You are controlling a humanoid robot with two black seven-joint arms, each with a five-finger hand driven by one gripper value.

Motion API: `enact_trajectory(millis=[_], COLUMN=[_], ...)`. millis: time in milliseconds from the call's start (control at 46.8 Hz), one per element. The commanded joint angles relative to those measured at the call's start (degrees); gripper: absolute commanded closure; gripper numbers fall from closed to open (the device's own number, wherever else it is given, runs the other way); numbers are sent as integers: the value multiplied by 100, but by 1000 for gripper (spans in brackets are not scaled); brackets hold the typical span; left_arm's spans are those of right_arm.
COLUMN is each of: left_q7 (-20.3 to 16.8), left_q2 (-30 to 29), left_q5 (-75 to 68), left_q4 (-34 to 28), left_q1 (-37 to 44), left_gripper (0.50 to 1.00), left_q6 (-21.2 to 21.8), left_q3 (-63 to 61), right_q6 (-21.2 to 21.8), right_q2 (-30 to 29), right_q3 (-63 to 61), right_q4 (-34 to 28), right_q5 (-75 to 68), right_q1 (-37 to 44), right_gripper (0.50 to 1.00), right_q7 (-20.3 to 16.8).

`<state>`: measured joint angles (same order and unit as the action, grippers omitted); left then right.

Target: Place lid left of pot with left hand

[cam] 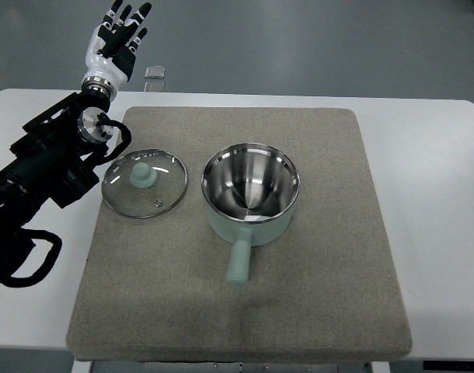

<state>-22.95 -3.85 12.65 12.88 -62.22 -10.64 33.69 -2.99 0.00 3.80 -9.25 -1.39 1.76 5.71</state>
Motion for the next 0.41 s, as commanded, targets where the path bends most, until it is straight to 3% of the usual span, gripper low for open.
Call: enact_trajectory(millis=[0,384], left_q7=[1,1], left_q2=[-10,-441], left_q5=[-8,-60], left_q4=[-40,-66], left_q1=[104,430], left_gripper=[506,506], left_q6=[-8,-105], left_q3=[-11,-73], right_q6=[9,-18], right_q2=[0,0], right_q3=[6,15], right_q4=[2,2], right_q5=[-11,-19], right_q1=[0,-9], right_gripper=[579,576], right_q7=[0,0])
